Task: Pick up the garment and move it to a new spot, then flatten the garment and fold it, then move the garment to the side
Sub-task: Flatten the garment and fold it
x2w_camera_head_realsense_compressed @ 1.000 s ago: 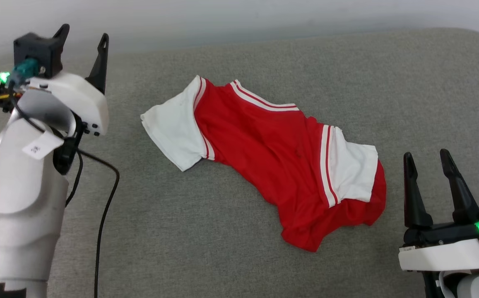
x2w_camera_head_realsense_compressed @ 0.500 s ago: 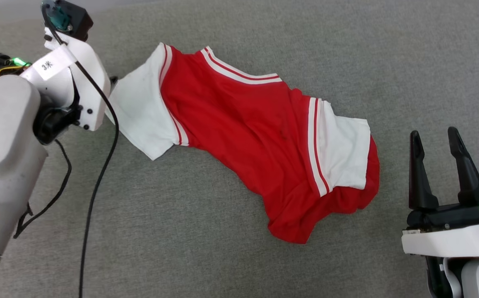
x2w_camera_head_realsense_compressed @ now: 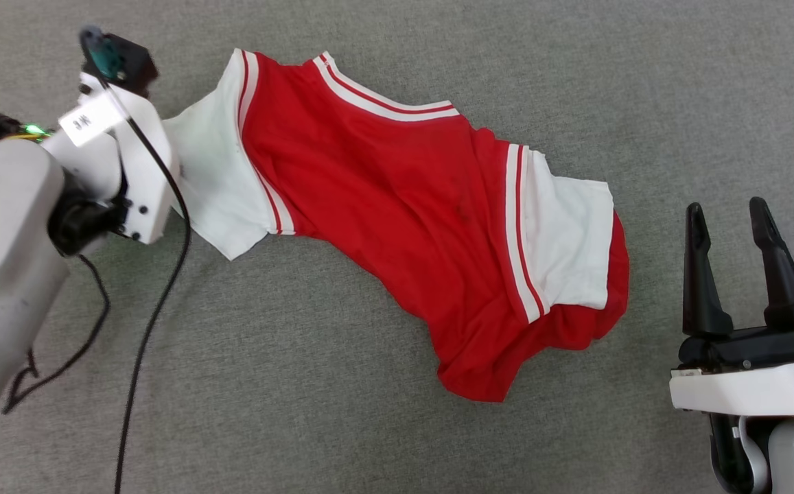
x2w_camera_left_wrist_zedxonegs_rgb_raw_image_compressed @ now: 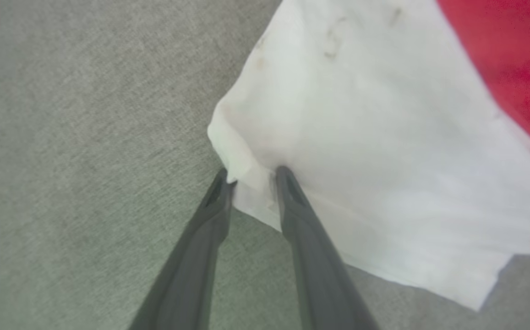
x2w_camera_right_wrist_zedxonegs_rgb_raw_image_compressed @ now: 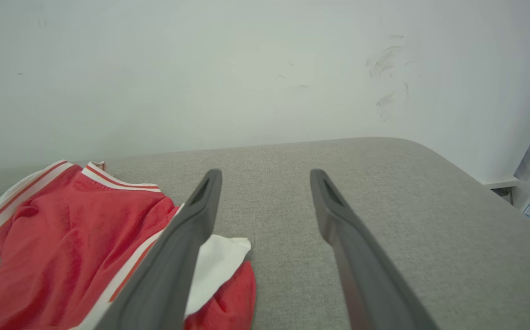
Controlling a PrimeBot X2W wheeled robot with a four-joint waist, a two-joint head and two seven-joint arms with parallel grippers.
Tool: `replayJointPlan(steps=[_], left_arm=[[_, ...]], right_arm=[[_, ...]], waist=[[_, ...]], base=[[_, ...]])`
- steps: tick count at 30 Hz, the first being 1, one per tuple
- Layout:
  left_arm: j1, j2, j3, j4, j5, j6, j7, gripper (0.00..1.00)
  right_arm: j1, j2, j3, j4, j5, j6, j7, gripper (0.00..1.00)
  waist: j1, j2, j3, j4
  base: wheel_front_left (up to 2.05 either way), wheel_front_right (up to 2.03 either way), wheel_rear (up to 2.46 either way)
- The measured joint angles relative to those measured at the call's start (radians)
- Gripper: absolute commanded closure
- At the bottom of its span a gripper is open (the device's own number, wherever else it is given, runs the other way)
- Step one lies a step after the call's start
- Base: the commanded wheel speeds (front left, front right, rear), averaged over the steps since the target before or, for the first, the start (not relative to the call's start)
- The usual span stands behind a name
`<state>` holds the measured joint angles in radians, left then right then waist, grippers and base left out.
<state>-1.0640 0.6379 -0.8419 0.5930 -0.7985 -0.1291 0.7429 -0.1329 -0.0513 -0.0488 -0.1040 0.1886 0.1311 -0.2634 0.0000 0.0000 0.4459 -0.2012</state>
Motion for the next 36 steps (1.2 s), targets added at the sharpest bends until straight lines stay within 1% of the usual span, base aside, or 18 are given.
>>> replayJointPlan(steps=[3,6,10,13,19,24,26,30,31,32,35,36], left_arm=[[0.009,-0.009,-0.022,-0.003,-0.002,0.000,-0.079,1.00],[0.024,-0.006,-0.029,-0.016,-0.008,0.000,-0.166,1.00],[0.060,0.023,-0.022,-0.063,-0.028,0.000,-0.274,1.00],[0.111,0.060,-0.009,-0.098,-0.045,0.001,-0.323,1.00],[0.240,0.146,0.024,-0.170,-0.094,0.050,-0.365,1.00],[0.366,0.208,0.045,-0.186,-0.147,0.098,-0.384,1.00],[0.414,0.214,0.049,-0.180,-0.176,0.114,-0.389,1.00],[0.492,0.207,0.049,-0.144,-0.214,0.131,-0.403,1.00],[0.507,0.202,0.048,-0.132,-0.223,0.134,-0.404,1.00],[0.533,0.177,0.045,-0.091,-0.238,0.133,-0.418,1.00],[0.538,0.155,0.045,-0.051,-0.239,0.128,-0.447,1.00],[0.538,0.145,0.046,-0.040,-0.238,0.128,-0.466,0.44]], right_arm=[[0.000,0.000,-0.001,0.007,-0.005,0.000,0.000,0.00],[0.002,0.000,-0.001,0.011,-0.013,0.000,0.000,0.00],[0.024,0.000,-0.005,0.020,-0.025,0.000,0.000,0.00],[0.050,0.000,-0.008,0.025,-0.032,0.000,0.000,0.00],[0.079,0.000,-0.008,0.032,-0.042,0.000,0.000,0.00],[0.088,0.000,-0.007,0.039,-0.048,0.000,0.000,0.00],[0.089,0.000,-0.006,0.041,-0.048,0.000,0.000,0.00],[0.091,0.000,-0.002,0.047,-0.050,0.000,0.000,0.00],[0.091,0.000,-0.003,0.049,-0.053,0.000,0.000,0.00],[0.091,0.000,-0.003,0.053,-0.057,0.000,0.000,0.00],[0.092,0.000,-0.005,0.057,-0.060,0.000,0.000,0.00],[0.092,0.000,-0.007,0.058,-0.062,0.000,0.000,0.00]], waist=[[0.0001,0.0000,-0.015,0.008],[0.0001,0.0000,-0.042,0.019],[0.0000,0.0000,-0.091,0.037],[0.0000,0.0000,-0.129,0.056],[0.0000,0.0000,-0.187,0.107],[-0.0001,0.0000,-0.217,0.136],[-0.0001,0.0000,-0.222,0.141],[0.0000,0.0000,-0.222,0.140],[-0.0001,0.0000,-0.222,0.138],[0.0000,0.0000,-0.220,0.133],[-0.0001,0.0000,-0.226,0.129],[-0.0001,0.0000,-0.230,0.128]], base=[[0.00,0.00,0.00],[0.00,0.00,0.00],[0.00,0.00,0.00],[0.00,0.00,0.00],[0.00,0.00,0.00],[0.00,0.00,0.00],[0.00,0.00,0.00],[0.00,0.00,0.00],[0.00,0.00,0.00],[0.00,0.00,0.00],[0.00,0.00,0.00],[0.00,0.00,0.00]])
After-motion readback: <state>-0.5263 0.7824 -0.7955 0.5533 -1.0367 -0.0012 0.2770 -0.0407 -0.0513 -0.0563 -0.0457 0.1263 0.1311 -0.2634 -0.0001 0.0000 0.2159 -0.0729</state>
